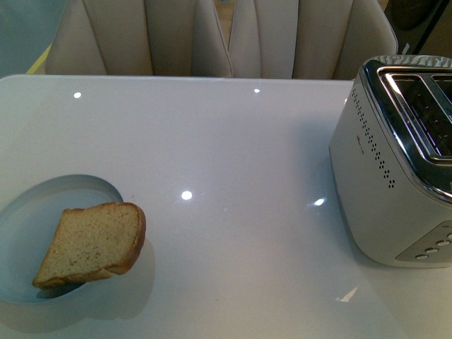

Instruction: Left arm holds plate, right arm toasts bread

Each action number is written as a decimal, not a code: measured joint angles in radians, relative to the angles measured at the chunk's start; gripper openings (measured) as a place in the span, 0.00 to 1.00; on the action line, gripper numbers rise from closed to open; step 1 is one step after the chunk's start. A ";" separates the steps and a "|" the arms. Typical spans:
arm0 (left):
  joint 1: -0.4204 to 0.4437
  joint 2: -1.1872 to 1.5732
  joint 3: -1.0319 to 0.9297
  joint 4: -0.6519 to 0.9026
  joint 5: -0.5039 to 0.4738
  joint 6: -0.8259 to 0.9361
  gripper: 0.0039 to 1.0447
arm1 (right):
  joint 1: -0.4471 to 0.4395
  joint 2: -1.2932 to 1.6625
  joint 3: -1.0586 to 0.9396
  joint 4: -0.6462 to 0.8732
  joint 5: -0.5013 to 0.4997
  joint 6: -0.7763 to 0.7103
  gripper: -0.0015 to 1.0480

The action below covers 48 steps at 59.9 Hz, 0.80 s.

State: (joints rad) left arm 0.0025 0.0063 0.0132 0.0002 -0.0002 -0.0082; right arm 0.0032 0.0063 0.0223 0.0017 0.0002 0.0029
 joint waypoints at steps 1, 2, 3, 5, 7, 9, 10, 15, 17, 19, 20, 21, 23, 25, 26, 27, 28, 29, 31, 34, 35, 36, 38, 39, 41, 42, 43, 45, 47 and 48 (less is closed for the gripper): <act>0.000 0.000 0.000 0.000 0.000 0.000 0.93 | 0.000 0.000 0.000 0.000 0.000 0.000 0.92; 0.000 0.000 0.000 0.000 0.000 0.000 0.93 | 0.000 0.000 0.000 0.000 0.000 0.000 0.92; 0.000 0.000 0.000 0.000 0.000 0.000 0.93 | 0.000 0.000 0.000 0.000 0.000 0.000 0.92; 0.000 0.000 0.000 0.000 0.000 0.000 0.93 | 0.000 0.000 0.000 0.000 0.000 0.000 0.92; 0.000 0.000 0.000 0.000 0.000 0.000 0.93 | 0.000 0.000 0.000 0.000 0.000 0.000 0.92; 0.000 0.000 0.000 0.000 0.000 0.000 0.93 | 0.000 0.000 0.000 0.000 0.000 0.000 0.92; 0.000 0.000 0.000 0.000 0.000 0.000 0.93 | 0.000 0.000 0.000 0.000 0.000 0.000 0.92; 0.000 0.000 0.000 0.000 0.000 0.000 0.93 | 0.000 0.000 0.000 0.000 0.000 0.000 0.92; 0.000 0.000 0.000 0.000 0.000 0.000 0.93 | 0.000 0.000 0.000 0.000 0.000 0.000 0.92; 0.000 0.000 0.000 0.000 0.000 0.000 0.93 | 0.000 0.000 0.000 0.000 0.000 0.000 0.92; 0.000 0.000 0.000 0.000 0.000 0.000 0.93 | 0.000 0.000 0.000 0.000 0.000 0.000 0.92; 0.000 0.000 0.000 0.000 0.000 0.000 0.93 | 0.000 0.000 0.000 0.000 0.000 0.000 0.92; 0.000 0.000 0.000 0.000 0.000 0.000 0.93 | 0.000 0.000 0.000 0.000 0.000 0.000 0.92; 0.000 0.000 0.000 0.000 0.000 0.000 0.93 | 0.000 0.000 0.000 0.000 0.000 0.000 0.92; 0.000 0.000 0.000 0.000 0.000 0.000 0.93 | 0.000 0.000 0.000 0.000 0.000 0.000 0.92; 0.000 0.000 0.000 0.000 0.000 0.000 0.93 | 0.000 0.000 0.000 0.000 0.000 0.000 0.92; 0.000 0.000 0.000 0.000 0.000 0.000 0.93 | 0.000 0.000 0.000 0.000 0.000 0.000 0.92; 0.000 0.000 0.000 0.000 0.000 0.000 0.93 | 0.000 0.000 0.000 0.000 0.000 0.000 0.92; 0.000 0.000 0.000 0.000 0.000 0.000 0.93 | 0.000 0.000 0.000 0.000 0.000 0.000 0.92; 0.000 0.000 0.000 0.000 0.000 0.000 0.93 | 0.000 0.000 0.000 0.000 0.000 0.000 0.92; 0.000 0.000 0.000 0.000 0.000 0.000 0.93 | 0.000 0.000 0.000 0.000 0.000 0.000 0.92; 0.000 0.000 0.000 0.000 0.000 0.000 0.93 | 0.000 0.000 0.000 0.000 0.000 0.000 0.92; 0.016 0.019 0.011 -0.036 0.057 -0.017 0.93 | 0.000 0.000 0.000 0.000 0.000 0.000 0.92; 0.042 0.048 0.038 -0.103 0.148 -0.043 0.93 | 0.000 0.000 0.000 0.000 0.001 0.000 0.92; 0.107 0.145 0.099 -0.236 0.311 -0.077 0.93 | 0.000 0.000 0.000 0.000 0.000 0.000 0.92; 0.140 0.200 0.124 -0.287 0.384 -0.096 0.93 | 0.000 0.000 0.000 0.000 -0.003 0.000 0.92; 0.165 0.245 0.141 -0.324 0.441 -0.107 0.93 | 0.000 0.000 0.000 0.000 -0.003 0.000 0.92; 0.220 0.344 0.156 -0.347 0.545 -0.121 0.93 | 0.000 -0.001 0.000 0.000 0.000 0.000 0.92; 0.248 0.419 0.164 -0.323 0.607 -0.121 0.93 | 0.000 -0.001 0.000 0.000 0.000 0.000 0.92; 0.256 0.445 0.167 -0.306 0.619 -0.121 0.93 | 0.000 -0.001 0.000 0.000 0.000 0.000 0.92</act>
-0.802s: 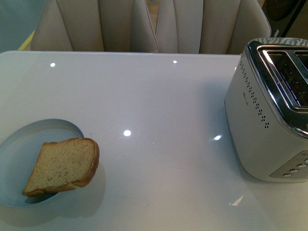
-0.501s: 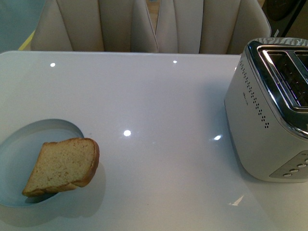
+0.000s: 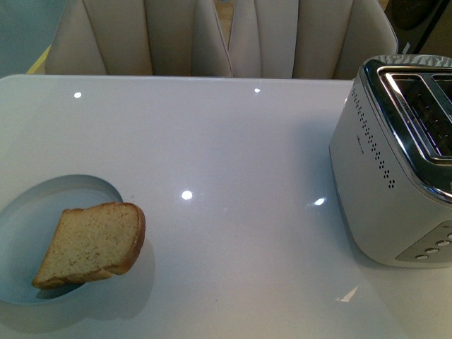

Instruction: Left arm holds plate, right arm toasts bread

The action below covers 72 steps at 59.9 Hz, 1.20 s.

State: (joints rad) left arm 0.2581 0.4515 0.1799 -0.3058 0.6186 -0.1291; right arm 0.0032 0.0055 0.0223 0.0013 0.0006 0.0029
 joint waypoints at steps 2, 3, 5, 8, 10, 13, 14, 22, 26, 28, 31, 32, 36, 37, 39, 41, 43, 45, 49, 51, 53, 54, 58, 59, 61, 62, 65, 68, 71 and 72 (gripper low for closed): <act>0.008 0.040 0.004 0.031 0.007 0.001 0.93 | 0.000 0.000 0.000 0.000 0.000 0.000 0.92; 0.010 0.065 0.007 0.054 0.007 0.003 0.93 | 0.000 0.000 0.000 0.000 0.000 0.000 0.92; 0.012 0.104 0.011 0.091 0.007 0.010 0.93 | 0.000 0.000 0.000 0.000 0.000 0.000 0.92; 0.014 0.178 0.017 0.161 0.005 0.026 0.93 | 0.000 0.000 0.000 0.000 0.000 0.000 0.92; 0.014 0.230 0.021 0.207 0.000 0.036 0.93 | 0.000 0.000 0.000 0.000 0.000 0.000 0.92; 0.014 0.327 0.029 0.288 -0.011 0.064 0.93 | 0.000 0.000 0.000 0.000 0.000 0.000 0.92; 0.017 0.369 0.032 0.321 -0.015 0.075 0.93 | 0.000 0.000 0.000 0.000 0.000 0.000 0.92; 0.043 0.652 0.073 0.518 -0.055 0.164 0.93 | 0.000 0.000 0.000 0.000 0.000 0.000 0.92; 0.058 0.807 0.104 0.614 -0.082 0.216 0.93 | 0.000 0.000 0.000 0.000 0.000 0.000 0.92; 0.064 0.875 0.117 0.650 -0.101 0.234 0.93 | 0.000 0.000 0.000 0.000 0.000 0.000 0.92; 0.071 0.962 0.135 0.694 -0.126 0.262 0.93 | 0.000 0.000 0.000 0.000 0.000 0.000 0.92; 0.073 1.005 0.144 0.715 -0.139 0.272 0.93 | 0.000 0.000 0.000 0.000 0.000 0.000 0.92; 0.085 1.170 0.177 0.785 -0.202 0.313 0.93 | 0.000 0.000 0.000 0.000 0.000 0.000 0.92; 0.088 1.228 0.190 0.808 -0.225 0.321 0.93 | 0.000 0.000 0.000 0.000 0.000 0.000 0.92; 0.093 1.298 0.208 0.829 -0.247 0.323 0.93 | 0.000 0.000 0.000 0.000 0.000 0.000 0.92; 0.096 1.362 0.229 0.839 -0.261 0.319 0.93 | 0.000 0.000 0.000 0.000 0.000 0.000 0.92; 0.096 1.404 0.245 0.850 -0.274 0.316 0.93 | 0.000 0.000 0.000 0.000 0.000 0.000 0.92; 0.096 1.442 0.258 0.860 -0.289 0.315 0.93 | 0.000 0.000 0.000 0.000 0.000 0.000 0.92; 0.088 1.535 0.297 0.881 -0.330 0.315 0.93 | 0.000 0.000 0.000 0.000 0.000 0.000 0.92; 0.084 1.563 0.310 0.885 -0.343 0.316 0.93 | 0.000 0.000 0.000 0.000 0.000 0.000 0.92; 0.080 1.590 0.322 0.888 -0.359 0.316 0.93 | 0.000 0.000 0.000 0.000 0.000 0.000 0.92; 0.079 1.600 0.326 0.890 -0.363 0.317 0.93 | 0.000 0.000 0.000 0.000 0.000 0.000 0.92; 0.070 1.653 0.347 0.896 -0.384 0.320 0.93 | 0.000 0.000 0.000 0.000 0.000 0.000 0.92; 0.067 1.668 0.353 0.896 -0.388 0.321 0.93 | 0.000 0.000 0.000 0.000 0.000 0.000 0.92; 0.064 1.690 0.361 0.898 -0.394 0.321 0.93 | 0.000 0.000 0.000 0.000 0.000 0.000 0.92; 0.063 1.696 0.363 0.899 -0.395 0.321 0.93 | 0.000 0.000 0.000 0.000 0.000 0.000 0.92; 0.058 1.722 0.373 0.902 -0.402 0.320 0.93 | 0.000 0.000 0.000 0.000 0.000 0.000 0.92; 0.056 1.738 0.380 0.903 -0.402 0.319 0.93 | 0.000 0.000 0.000 0.000 0.000 0.000 0.92; 0.056 1.761 0.394 0.909 -0.410 0.319 0.93 | 0.000 0.000 0.000 0.000 0.000 0.000 0.92; 0.055 1.768 0.398 0.910 -0.411 0.319 0.93 | 0.000 0.000 0.000 0.000 0.000 0.000 0.92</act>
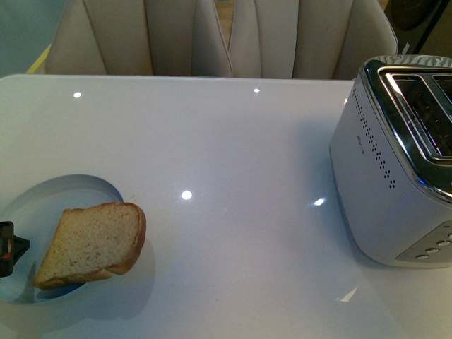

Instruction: Left arm holds plate, right arm toasts bread

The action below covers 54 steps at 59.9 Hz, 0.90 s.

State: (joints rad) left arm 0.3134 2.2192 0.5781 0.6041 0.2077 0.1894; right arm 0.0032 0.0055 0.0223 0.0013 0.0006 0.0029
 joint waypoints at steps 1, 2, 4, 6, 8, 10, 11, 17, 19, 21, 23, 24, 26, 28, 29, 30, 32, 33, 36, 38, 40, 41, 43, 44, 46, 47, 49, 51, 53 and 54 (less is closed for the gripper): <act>0.000 0.007 0.003 0.001 -0.002 0.000 0.93 | 0.000 0.000 0.000 0.000 0.000 0.000 0.92; 0.000 0.017 0.008 0.002 -0.005 0.000 0.93 | 0.000 0.000 0.000 0.000 0.000 0.000 0.92; 0.000 0.029 0.013 0.003 -0.010 -0.003 0.93 | 0.000 0.000 0.000 0.000 0.000 0.000 0.92; 0.000 0.037 0.016 0.003 -0.011 -0.003 0.93 | 0.000 0.000 0.000 0.000 0.000 0.000 0.92; 0.000 0.043 0.018 0.004 -0.011 -0.004 0.93 | 0.000 0.000 0.000 0.000 0.000 0.000 0.92; 0.000 0.048 0.020 0.005 -0.011 -0.004 0.93 | 0.000 0.000 0.000 0.000 0.000 0.000 0.92; 0.000 0.050 0.021 0.005 -0.011 -0.004 0.93 | 0.000 0.000 0.000 0.000 0.000 0.000 0.92; 0.000 0.064 0.025 0.005 -0.010 -0.010 0.93 | 0.000 0.000 0.000 0.000 0.000 0.000 0.92; -0.002 0.066 0.026 0.004 -0.010 -0.012 0.93 | 0.000 0.000 0.000 0.000 0.000 0.000 0.92; -0.003 0.068 0.029 0.003 -0.009 -0.016 0.93 | 0.000 0.000 0.000 0.000 0.000 0.000 0.92; -0.005 0.070 0.031 -0.002 -0.008 -0.017 0.92 | 0.000 0.000 0.000 0.000 0.000 0.000 0.92; -0.006 0.071 0.032 -0.002 -0.008 -0.018 0.90 | 0.000 0.000 0.000 0.000 0.000 0.000 0.92; -0.008 0.073 0.034 -0.003 -0.010 -0.018 0.85 | 0.000 0.000 0.000 0.000 0.000 0.000 0.92; -0.010 0.075 0.035 -0.005 -0.010 -0.018 0.80 | 0.000 0.000 0.000 0.000 0.000 0.000 0.92; -0.011 0.076 0.037 -0.006 -0.011 -0.018 0.77 | 0.000 0.000 0.000 0.000 0.000 0.000 0.92; -0.011 0.077 0.037 -0.008 -0.011 -0.018 0.75 | 0.000 0.000 0.000 0.000 0.000 0.000 0.92; -0.012 0.078 0.040 -0.011 -0.011 -0.018 0.70 | 0.000 0.000 0.000 0.000 0.000 0.000 0.92; -0.012 0.079 0.041 -0.013 -0.010 -0.019 0.69 | 0.000 0.000 0.000 0.000 0.000 0.000 0.92; -0.012 0.081 0.045 -0.020 -0.009 -0.024 0.60 | 0.000 0.000 0.000 0.000 0.000 0.000 0.92; -0.012 0.083 0.048 -0.024 -0.005 -0.029 0.53 | 0.000 0.000 0.000 0.000 0.000 0.000 0.92; -0.012 0.083 0.051 -0.030 -0.001 -0.035 0.48 | 0.000 0.000 0.000 0.000 0.000 0.000 0.92; -0.012 0.083 0.052 -0.031 0.000 -0.037 0.47 | 0.000 0.000 0.000 0.000 0.000 0.000 0.92; -0.012 0.083 0.054 -0.036 0.005 -0.045 0.42 | 0.000 0.000 0.000 0.000 0.000 0.000 0.92; -0.012 0.083 0.054 -0.038 0.006 -0.049 0.38 | 0.000 0.000 0.000 0.000 0.000 0.000 0.92; -0.012 0.083 0.056 -0.045 0.016 -0.058 0.33 | 0.000 0.000 0.000 0.000 0.000 0.000 0.92; -0.011 0.083 0.056 -0.048 0.021 -0.062 0.32 | 0.000 0.000 0.000 0.000 0.000 0.000 0.92; -0.007 0.082 0.059 -0.060 0.042 -0.087 0.23 | 0.000 0.000 0.000 0.000 0.000 0.000 0.92; -0.003 0.080 0.059 -0.067 0.056 -0.101 0.18 | 0.000 0.000 0.000 0.000 0.000 0.000 0.92; 0.001 0.077 0.060 -0.074 0.068 -0.120 0.14 | 0.000 0.000 0.000 0.000 0.000 0.000 0.92; 0.005 0.076 0.061 -0.080 0.079 -0.130 0.11 | 0.000 0.000 0.000 0.000 0.000 0.000 0.92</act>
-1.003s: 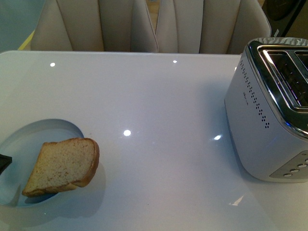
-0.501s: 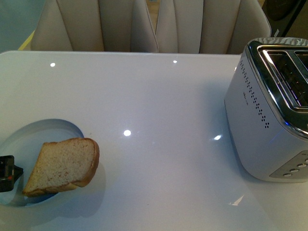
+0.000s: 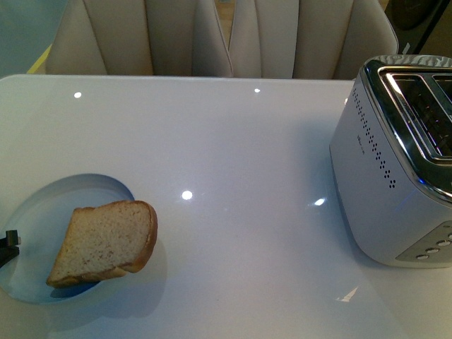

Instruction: Left arm holds plate, right arm toasts bread

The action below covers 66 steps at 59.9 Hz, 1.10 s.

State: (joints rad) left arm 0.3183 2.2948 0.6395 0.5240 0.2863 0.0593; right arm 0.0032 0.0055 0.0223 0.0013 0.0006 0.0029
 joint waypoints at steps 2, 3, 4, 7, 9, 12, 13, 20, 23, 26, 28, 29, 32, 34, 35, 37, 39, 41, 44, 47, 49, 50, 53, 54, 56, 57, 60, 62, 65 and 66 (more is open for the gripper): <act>0.006 -0.004 0.002 -0.010 0.014 -0.021 0.07 | 0.000 0.000 0.000 0.000 0.000 0.000 0.92; 0.010 -0.007 0.002 -0.016 0.023 -0.031 0.05 | 0.000 0.000 0.000 0.000 0.000 0.000 0.92; 0.014 -0.011 0.003 -0.023 0.031 -0.041 0.03 | 0.000 0.000 0.000 0.000 0.000 0.000 0.92; 0.026 -0.019 0.003 -0.046 0.052 -0.067 0.03 | 0.000 0.000 0.000 0.000 0.000 0.000 0.92; 0.034 -0.027 0.002 -0.058 0.062 -0.079 0.03 | 0.000 0.000 0.000 0.000 0.000 0.000 0.92; 0.042 -0.038 -0.004 -0.068 0.074 -0.094 0.03 | 0.000 0.000 0.000 0.000 0.000 0.000 0.92; 0.046 -0.043 -0.008 -0.074 0.079 -0.100 0.03 | 0.000 0.000 0.000 0.000 0.000 0.000 0.92; 0.076 -0.115 -0.041 -0.110 0.126 -0.133 0.03 | 0.000 0.000 0.000 0.000 0.000 0.000 0.92; 0.084 -0.138 -0.047 -0.121 0.134 -0.138 0.03 | 0.000 0.000 0.000 0.000 0.000 0.000 0.92; 0.089 -0.163 -0.053 -0.131 0.138 -0.147 0.03 | 0.000 0.000 0.000 0.000 0.000 0.000 0.92; 0.093 -0.182 -0.058 -0.140 0.143 -0.154 0.03 | 0.000 0.000 0.000 0.000 0.000 0.000 0.92; 0.095 -0.194 -0.062 -0.147 0.148 -0.160 0.03 | 0.000 0.000 0.000 0.000 0.000 0.000 0.92; 0.098 -0.220 -0.069 -0.159 0.158 -0.169 0.03 | 0.000 0.000 0.000 0.000 0.000 0.000 0.92; 0.100 -0.241 -0.074 -0.171 0.167 -0.180 0.03 | 0.000 0.000 0.000 0.000 0.000 0.000 0.92; 0.101 -0.255 -0.077 -0.179 0.173 -0.186 0.03 | 0.000 0.000 0.000 0.000 0.000 0.000 0.92; 0.101 -0.277 -0.081 -0.189 0.182 -0.198 0.03 | 0.000 0.000 0.000 0.000 0.000 0.000 0.92; 0.100 -0.298 -0.086 -0.200 0.188 -0.206 0.03 | 0.000 0.000 0.000 0.000 0.000 0.000 0.92; 0.097 -0.321 -0.090 -0.211 0.191 -0.218 0.03 | 0.000 0.000 0.000 0.000 0.000 0.000 0.92; 0.090 -0.353 -0.096 -0.222 0.190 -0.230 0.03 | 0.000 0.000 0.000 0.000 0.000 0.000 0.92; 0.080 -0.394 -0.103 -0.237 0.192 -0.246 0.03 | 0.000 0.000 0.000 0.000 0.000 0.000 0.92; 0.071 -0.420 -0.105 -0.247 0.195 -0.263 0.03 | 0.000 0.000 0.000 0.000 0.000 0.000 0.92; 0.067 -0.429 -0.106 -0.251 0.196 -0.268 0.03 | 0.000 0.000 0.000 0.000 0.000 0.000 0.92; 0.046 -0.473 -0.106 -0.271 0.196 -0.294 0.03 | 0.000 0.000 0.000 0.000 0.000 0.000 0.92; 0.041 -0.482 -0.106 -0.275 0.197 -0.300 0.03 | 0.000 0.000 0.000 0.000 0.000 0.000 0.92; 0.025 -0.509 -0.106 -0.288 0.197 -0.317 0.03 | 0.000 0.000 0.000 0.000 0.000 0.000 0.92; 0.013 -0.527 -0.106 -0.296 0.196 -0.333 0.03 | 0.000 0.000 0.000 0.000 0.000 0.000 0.92; -0.013 -0.561 -0.105 -0.312 0.193 -0.358 0.03 | 0.000 0.000 0.000 0.000 0.000 0.000 0.92; -0.034 -0.584 -0.103 -0.325 0.188 -0.383 0.03 | 0.000 0.000 0.000 0.000 0.000 0.000 0.92; -0.072 -0.619 -0.097 -0.346 0.179 -0.415 0.03 | 0.000 0.000 0.000 0.000 0.000 0.000 0.92; -0.080 -0.626 -0.095 -0.349 0.177 -0.426 0.03 | 0.000 0.000 0.000 0.000 0.000 0.000 0.92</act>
State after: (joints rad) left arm 0.2386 1.6688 0.5446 0.1745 0.4633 -0.3664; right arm 0.0032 0.0055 0.0223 0.0013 0.0006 0.0029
